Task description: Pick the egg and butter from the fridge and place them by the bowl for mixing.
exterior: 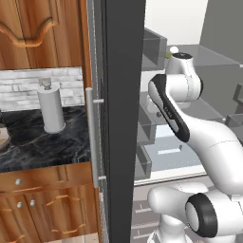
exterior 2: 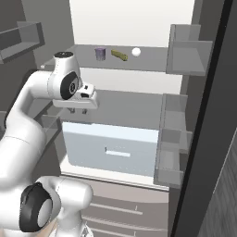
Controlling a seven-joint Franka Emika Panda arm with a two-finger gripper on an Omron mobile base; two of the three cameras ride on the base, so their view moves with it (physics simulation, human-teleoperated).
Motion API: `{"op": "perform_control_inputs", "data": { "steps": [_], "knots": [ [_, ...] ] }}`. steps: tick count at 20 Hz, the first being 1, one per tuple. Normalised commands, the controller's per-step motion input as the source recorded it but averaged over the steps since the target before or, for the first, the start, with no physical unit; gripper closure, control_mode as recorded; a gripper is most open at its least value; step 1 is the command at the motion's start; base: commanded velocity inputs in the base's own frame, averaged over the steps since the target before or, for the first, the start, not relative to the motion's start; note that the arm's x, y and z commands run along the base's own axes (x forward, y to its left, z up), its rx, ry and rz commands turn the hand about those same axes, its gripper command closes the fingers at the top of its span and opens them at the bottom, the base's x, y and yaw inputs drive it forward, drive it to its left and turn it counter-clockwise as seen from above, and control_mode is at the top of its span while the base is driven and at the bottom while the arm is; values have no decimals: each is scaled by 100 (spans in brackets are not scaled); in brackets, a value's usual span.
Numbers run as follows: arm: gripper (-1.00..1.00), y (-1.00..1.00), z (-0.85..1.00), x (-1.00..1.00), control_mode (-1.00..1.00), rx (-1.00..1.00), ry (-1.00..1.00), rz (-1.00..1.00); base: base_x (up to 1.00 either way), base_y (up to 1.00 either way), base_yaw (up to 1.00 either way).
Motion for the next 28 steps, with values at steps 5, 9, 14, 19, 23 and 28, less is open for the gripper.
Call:
{"op": "perform_control_inputs", "data": {
  "steps": [5, 9, 14, 19, 23, 28],
  "knots": [
    [-100, 0, 2, -2, -100, 0, -2, 0, 0, 0, 0],
    [-100, 0, 18, -8, -100, -1, -13, 0, 0, 0, 0],
    [-100, -26, 33, -6, -100, -4, -23, 0, 0, 0, 0],
    [-100, -66, 54, 0, -100, 0, -24, 0, 0, 0, 0],
    [-100, -10, 83, -16, -100, -6, -20, 0, 0, 0, 0],
    [-100, -4, 74, -15, -100, -8, -20, 0, 0, 0, 0]
  ]
}}
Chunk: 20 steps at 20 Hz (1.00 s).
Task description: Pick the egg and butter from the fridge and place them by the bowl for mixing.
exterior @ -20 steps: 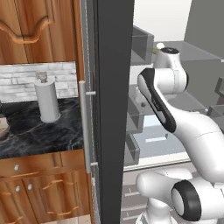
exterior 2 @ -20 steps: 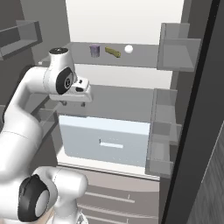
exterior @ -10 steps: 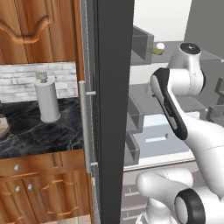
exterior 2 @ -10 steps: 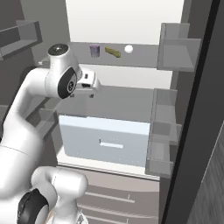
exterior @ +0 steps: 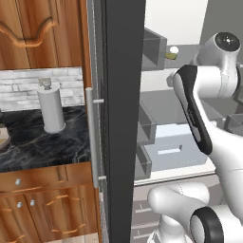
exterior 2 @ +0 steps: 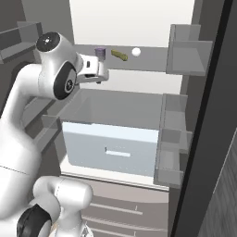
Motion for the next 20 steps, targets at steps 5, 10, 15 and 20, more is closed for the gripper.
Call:
{"op": "perform_control_inputs", "data": {
  "steps": [5, 10, 15, 20],
  "knots": [
    [-100, -24, 39, -3, -100, -2, -17, 0, 0, 0, 0],
    [-100, -19, 56, 13, -100, -1, -11, 0, 0, 0, 0],
    [-100, -8, 12, 69, -100, 0, -1, 1, 0, 0, 0],
    [-100, -24, 0, 64, -100, 0, 5, 0, 0, 0, 0]
  ]
}}
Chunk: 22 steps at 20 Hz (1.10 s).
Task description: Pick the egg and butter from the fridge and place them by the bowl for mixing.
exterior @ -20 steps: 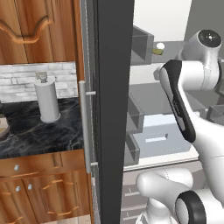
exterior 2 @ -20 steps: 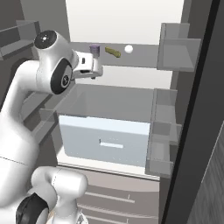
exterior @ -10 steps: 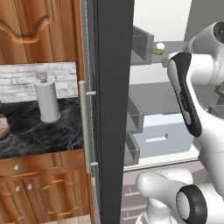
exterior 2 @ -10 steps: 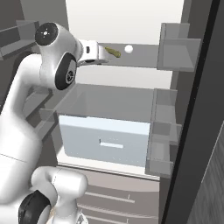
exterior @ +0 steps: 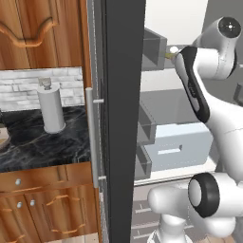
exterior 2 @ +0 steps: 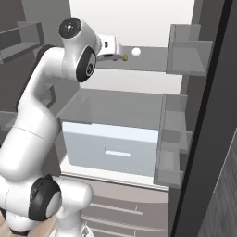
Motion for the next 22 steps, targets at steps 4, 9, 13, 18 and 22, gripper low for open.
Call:
{"op": "perform_control_inputs", "data": {
  "steps": [4, 9, 13, 18, 22],
  "knots": [
    [-100, -24, 0, 42, -100, 2, 16, 0, 0, 0, 0],
    [-100, 0, -6, 28, -100, 0, 1, 4, 0, 0, 0],
    [-100, -1, -23, 49, -100, 1, 0, 7, 0, 0, 0],
    [-100, 0, -1, 56, -100, 0, 3, 5, 0, 0, 0],
    [-100, 0, 0, 57, -100, 1, 17, 7, 0, 0, 0]
  ]
}}
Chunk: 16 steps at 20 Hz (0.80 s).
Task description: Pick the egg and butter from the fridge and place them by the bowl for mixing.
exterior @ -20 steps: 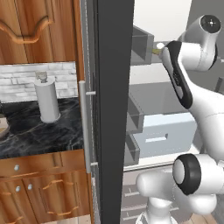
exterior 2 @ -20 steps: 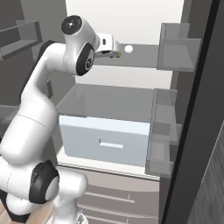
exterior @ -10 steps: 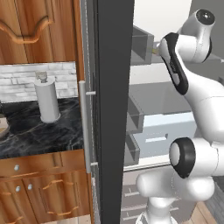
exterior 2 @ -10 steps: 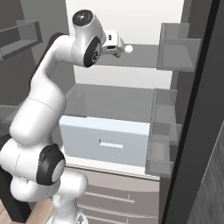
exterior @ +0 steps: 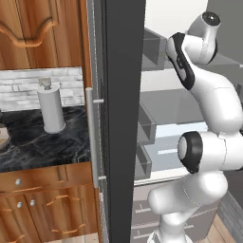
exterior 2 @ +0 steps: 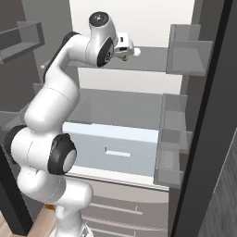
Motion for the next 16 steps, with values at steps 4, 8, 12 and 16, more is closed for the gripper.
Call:
{"op": "perform_control_inputs", "data": {
  "steps": [4, 8, 12, 16],
  "knots": [
    [-100, -9, 0, 62, -100, 0, 13, 6, 0, 0, 0],
    [-100, -6, 0, 32, -100, 0, 1, 5, 0, 0, 0],
    [-100, 0, 0, 30, -100, 0, 4, 0, 0, 0, 0],
    [-100, 0, -8, 45, -100, 0, 3, 0, 0, 0, 0]
  ]
}}
